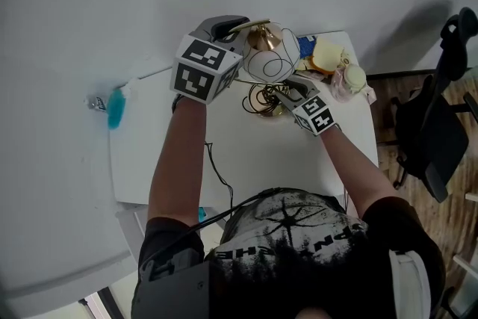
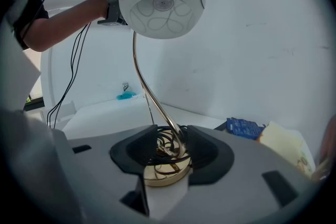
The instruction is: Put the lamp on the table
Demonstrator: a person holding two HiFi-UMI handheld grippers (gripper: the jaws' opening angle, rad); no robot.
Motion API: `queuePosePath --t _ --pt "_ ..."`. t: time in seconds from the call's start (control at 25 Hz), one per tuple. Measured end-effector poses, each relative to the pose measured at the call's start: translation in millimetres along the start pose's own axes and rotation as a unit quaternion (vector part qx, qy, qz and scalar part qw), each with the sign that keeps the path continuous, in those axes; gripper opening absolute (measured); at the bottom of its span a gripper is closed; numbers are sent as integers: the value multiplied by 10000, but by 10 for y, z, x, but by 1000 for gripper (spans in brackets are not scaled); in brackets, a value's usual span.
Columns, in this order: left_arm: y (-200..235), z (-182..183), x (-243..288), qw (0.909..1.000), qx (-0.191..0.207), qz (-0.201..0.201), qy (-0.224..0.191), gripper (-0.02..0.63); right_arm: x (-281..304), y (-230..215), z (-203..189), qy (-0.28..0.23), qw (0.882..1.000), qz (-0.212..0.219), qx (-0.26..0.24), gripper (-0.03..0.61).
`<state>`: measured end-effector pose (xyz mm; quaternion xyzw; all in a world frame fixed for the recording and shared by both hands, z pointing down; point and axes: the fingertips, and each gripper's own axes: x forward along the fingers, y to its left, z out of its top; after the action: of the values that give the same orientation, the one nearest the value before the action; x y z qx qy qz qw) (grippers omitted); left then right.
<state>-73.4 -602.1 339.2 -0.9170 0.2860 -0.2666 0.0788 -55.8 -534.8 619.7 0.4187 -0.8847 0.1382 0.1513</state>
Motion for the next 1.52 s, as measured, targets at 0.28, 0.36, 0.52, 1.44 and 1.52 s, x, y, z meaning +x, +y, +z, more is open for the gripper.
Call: queuePosePath --t 0.28,0.36,0.52,1.44,1.52 --pt "-125 17 -54 9998 172 118 -57 15 -193 10 5 -1 10000 -30 -28 166" --pt "-164 38 -73 9996 228 148 -88 15 -254 29 2 -6 10000 -22 -45 166" --pt "-218 47 -129 9990 323 262 -161 15 -380 104 -55 31 10000 22 -92 166" --pt "-137 -86 -435 9894 257 1417 186 179 -1070 231 -152 88 9994 224 -256 166" --pt "-179 -101 -504 9885 200 1492 168 186 -1112 262 -126 49 9992 298 -277 167"
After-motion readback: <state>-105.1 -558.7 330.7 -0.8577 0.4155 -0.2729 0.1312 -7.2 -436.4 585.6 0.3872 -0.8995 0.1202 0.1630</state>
